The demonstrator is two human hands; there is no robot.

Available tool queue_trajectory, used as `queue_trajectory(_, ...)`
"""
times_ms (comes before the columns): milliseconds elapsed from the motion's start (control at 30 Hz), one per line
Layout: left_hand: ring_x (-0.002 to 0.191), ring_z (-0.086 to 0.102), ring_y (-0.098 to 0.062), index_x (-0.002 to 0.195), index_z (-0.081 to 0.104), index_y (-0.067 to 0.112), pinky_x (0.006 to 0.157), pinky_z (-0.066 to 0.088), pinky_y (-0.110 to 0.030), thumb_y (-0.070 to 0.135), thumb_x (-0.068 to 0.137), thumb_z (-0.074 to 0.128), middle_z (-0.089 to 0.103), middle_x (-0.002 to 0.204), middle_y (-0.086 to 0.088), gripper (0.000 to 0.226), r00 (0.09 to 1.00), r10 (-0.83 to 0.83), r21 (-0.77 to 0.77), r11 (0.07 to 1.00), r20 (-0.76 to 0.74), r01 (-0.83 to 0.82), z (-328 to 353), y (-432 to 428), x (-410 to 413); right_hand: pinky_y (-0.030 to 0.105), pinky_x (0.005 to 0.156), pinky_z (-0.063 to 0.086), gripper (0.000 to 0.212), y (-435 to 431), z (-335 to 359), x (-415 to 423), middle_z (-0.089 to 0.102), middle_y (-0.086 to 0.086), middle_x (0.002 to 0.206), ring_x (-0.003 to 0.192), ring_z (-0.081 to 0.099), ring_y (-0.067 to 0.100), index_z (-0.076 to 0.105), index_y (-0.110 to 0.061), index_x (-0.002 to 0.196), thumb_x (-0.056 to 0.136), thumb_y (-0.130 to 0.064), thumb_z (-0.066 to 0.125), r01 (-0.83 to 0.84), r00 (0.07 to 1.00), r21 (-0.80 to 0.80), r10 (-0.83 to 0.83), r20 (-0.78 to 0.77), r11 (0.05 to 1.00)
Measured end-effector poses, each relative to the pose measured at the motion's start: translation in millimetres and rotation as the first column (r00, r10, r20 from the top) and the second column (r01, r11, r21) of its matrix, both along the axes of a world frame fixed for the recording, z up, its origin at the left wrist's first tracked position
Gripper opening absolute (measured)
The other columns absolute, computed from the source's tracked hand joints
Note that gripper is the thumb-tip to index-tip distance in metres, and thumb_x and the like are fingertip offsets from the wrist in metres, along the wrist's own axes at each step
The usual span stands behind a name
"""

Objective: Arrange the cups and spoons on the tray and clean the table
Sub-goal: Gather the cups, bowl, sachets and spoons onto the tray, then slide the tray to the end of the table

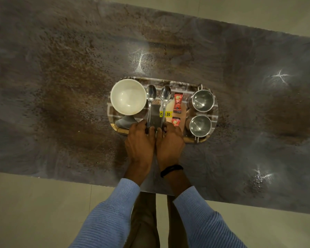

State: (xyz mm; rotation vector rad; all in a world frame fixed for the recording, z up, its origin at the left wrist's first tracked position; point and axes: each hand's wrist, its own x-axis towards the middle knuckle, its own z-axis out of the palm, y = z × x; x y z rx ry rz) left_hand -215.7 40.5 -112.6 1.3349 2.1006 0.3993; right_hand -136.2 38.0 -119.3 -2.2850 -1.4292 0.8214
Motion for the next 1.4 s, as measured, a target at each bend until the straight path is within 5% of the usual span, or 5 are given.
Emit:
queue_trajectory(233,0.101,0.065,-0.022,0.117,0.067,0.013,0.086,0.053,-0.034,0.052,0.094,0.052,0.068,0.113,-0.008,0.048,0.986,0.111,0.000,0.994,0.129,-0.112,16.1,-16.7,-2.4,0.040,0.077,0.058,0.031,-11.9,13.6,0.1,0.068,0.014,0.102,0.088,0.067,0.029,0.070,-0.008,0.107,0.097,-0.033,0.055,0.033,0.999,0.063,-0.033,-0.007,0.997)
queue_trajectory(400,0.092,0.064,-0.016,0.109,0.070,0.013,0.078,0.045,-0.014,0.024,0.099,0.062,0.069,0.102,-0.003,0.017,0.972,0.213,0.131,0.966,0.102,-0.225,44.3,-15.7,-16.3,0.039,0.070,0.059,0.021,-30.1,50.7,11.3,0.071,0.001,0.088,0.079,0.068,0.016,0.073,-0.013,0.097,0.097,-0.029,0.058,0.045,0.991,0.152,-0.025,-0.128,0.987)
queue_trajectory(633,0.104,0.063,-0.021,0.123,0.064,0.006,0.079,0.040,-0.013,0.017,0.098,0.061,0.069,0.116,-0.010,0.028,0.891,0.446,0.054,0.891,0.089,-0.451,57.2,28.8,-77.4,0.009,0.067,0.051,0.014,-10.3,99.9,92.3,0.069,-0.013,0.079,0.075,0.067,-0.001,0.075,-0.017,0.099,0.095,-0.028,0.068,0.332,0.916,0.071,-0.303,-0.264,0.941)
queue_trajectory(900,0.091,0.061,-0.022,0.117,0.063,0.012,0.088,0.050,-0.040,0.019,0.103,0.055,0.064,0.118,-0.021,0.017,0.830,0.432,-0.369,0.879,0.352,-0.302,24.9,83.5,-132.3,0.050,0.099,0.054,0.016,40.8,23.6,183.2,0.074,0.010,0.107,0.103,0.070,0.026,0.070,-0.018,0.102,0.090,-0.028,0.075,0.409,0.821,-0.246,-0.472,-0.322,0.879)
queue_trajectory(1400,0.077,0.063,-0.015,0.082,0.062,0.018,0.068,0.053,-0.031,0.005,0.099,0.060,0.063,0.083,-0.002,0.021,0.791,0.459,-0.380,0.871,0.404,-0.312,7.3,91.4,-128.0,0.018,0.051,0.054,0.011,44.5,1.5,184.6,0.073,0.003,0.087,0.066,0.069,0.007,0.071,-0.013,0.095,0.097,-0.005,0.063,0.422,0.626,-0.378,-0.567,-0.536,0.824)
